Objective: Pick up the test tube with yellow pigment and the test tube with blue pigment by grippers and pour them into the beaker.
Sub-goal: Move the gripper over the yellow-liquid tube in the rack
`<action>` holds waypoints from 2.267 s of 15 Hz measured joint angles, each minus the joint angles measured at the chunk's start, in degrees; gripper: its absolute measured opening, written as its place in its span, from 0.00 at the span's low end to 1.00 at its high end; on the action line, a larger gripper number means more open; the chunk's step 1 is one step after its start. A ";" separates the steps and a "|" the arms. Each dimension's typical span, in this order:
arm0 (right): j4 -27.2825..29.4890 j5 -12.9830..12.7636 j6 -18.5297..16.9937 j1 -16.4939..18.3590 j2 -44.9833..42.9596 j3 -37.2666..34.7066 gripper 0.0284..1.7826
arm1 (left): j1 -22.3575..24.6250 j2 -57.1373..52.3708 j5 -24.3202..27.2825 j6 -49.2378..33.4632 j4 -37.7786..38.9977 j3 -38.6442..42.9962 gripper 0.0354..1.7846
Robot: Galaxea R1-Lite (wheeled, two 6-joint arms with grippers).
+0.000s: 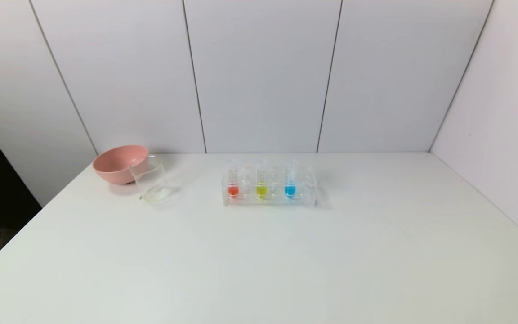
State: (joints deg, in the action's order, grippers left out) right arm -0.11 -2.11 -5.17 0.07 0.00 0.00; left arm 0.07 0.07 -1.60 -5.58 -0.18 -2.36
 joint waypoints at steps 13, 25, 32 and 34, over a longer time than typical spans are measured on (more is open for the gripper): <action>-0.02 -0.01 0.00 -0.02 0.00 0.00 1.00 | 0.00 37.74 2.72 -0.28 4.01 -31.76 1.00; -0.02 -0.01 0.00 -0.02 0.00 0.00 1.00 | -25.82 82.94 -16.76 -0.56 35.05 -43.58 1.00; 0.00 0.00 0.00 -0.02 0.00 0.00 1.00 | -37.91 97.35 -22.15 -7.91 38.90 -49.62 1.00; 0.00 -0.01 0.02 -0.02 0.00 0.00 1.00 | -39.53 101.05 -24.36 -9.61 39.12 -51.35 1.00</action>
State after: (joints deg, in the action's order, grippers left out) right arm -0.11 -2.12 -5.14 0.05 0.00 0.00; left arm -39.46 101.12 -25.95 -15.19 38.94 -53.71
